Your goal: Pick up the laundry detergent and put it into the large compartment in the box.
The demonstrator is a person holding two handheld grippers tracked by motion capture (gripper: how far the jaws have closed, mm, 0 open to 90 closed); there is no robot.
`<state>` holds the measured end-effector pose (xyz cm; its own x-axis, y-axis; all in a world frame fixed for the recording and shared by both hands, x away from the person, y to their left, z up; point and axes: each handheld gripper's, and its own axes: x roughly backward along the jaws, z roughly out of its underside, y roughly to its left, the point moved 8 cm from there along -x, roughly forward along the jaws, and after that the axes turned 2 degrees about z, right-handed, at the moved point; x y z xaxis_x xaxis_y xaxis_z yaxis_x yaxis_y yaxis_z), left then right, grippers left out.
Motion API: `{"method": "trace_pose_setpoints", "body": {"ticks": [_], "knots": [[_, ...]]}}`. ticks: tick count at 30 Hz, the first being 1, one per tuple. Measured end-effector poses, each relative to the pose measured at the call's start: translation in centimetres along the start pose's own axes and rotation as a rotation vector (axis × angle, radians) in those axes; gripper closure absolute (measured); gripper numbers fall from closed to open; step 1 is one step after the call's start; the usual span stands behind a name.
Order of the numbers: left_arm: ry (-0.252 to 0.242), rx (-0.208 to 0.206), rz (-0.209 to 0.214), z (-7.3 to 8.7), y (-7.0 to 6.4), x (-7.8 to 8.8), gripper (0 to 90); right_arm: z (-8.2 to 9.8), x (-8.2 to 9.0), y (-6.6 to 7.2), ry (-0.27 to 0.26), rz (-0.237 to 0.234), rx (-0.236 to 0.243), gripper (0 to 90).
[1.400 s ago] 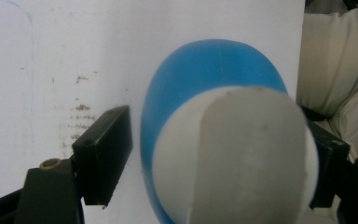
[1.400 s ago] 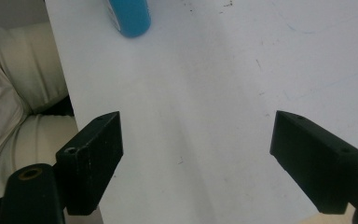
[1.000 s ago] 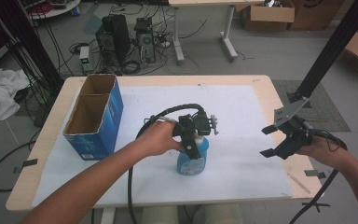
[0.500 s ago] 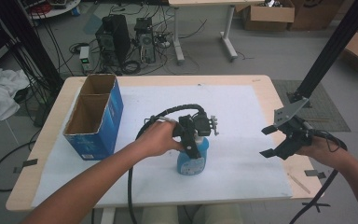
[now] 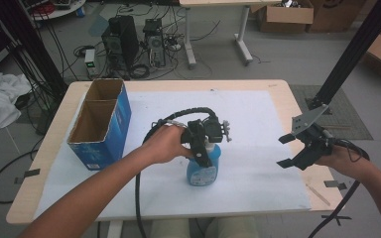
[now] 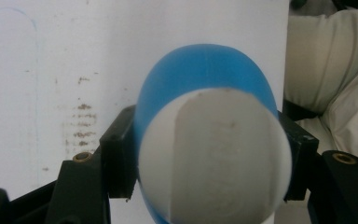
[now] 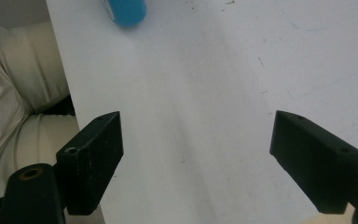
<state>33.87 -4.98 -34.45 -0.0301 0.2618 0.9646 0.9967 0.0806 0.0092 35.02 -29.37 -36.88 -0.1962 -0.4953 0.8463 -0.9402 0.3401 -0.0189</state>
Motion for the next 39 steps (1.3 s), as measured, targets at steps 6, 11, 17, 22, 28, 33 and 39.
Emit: {"method": "trace_pose_setpoints", "body": {"ticks": [6,11,17,22,28,33,39], "knots": [[-0.015,0.057,-0.023,0.5,0.7,3.8,37.9,-0.1,-0.1,0.1,0.001,-0.004,0.006,17.2],[-0.032,0.154,-0.082,1.1,2.2,8.3,37.9,-0.3,-0.2,0.1,0.002,-0.01,0.015,17.2],[-0.029,0.257,-0.174,2.0,4.0,13.2,37.9,-0.8,-0.4,0.1,0.0,-0.019,0.026,17.2],[-0.032,0.391,-0.23,3.2,5.5,16.3,37.9,-1.3,-0.3,0.1,-0.006,-0.021,0.04,17.2],[-0.044,0.551,-0.271,5.4,7.2,19.4,37.9,-1.5,-0.2,-0.1,0.001,-0.022,0.049,17.2],[-0.053,0.629,-0.321,7.4,8.4,21.2,38.0,-1.9,-0.2,-0.1,-0.003,-0.025,0.06,17.2],[-0.085,0.765,-0.346,9.5,9.2,23.6,38.0,-2.2,-0.4,-0.1,0.004,-0.033,0.074,17.3]]}}
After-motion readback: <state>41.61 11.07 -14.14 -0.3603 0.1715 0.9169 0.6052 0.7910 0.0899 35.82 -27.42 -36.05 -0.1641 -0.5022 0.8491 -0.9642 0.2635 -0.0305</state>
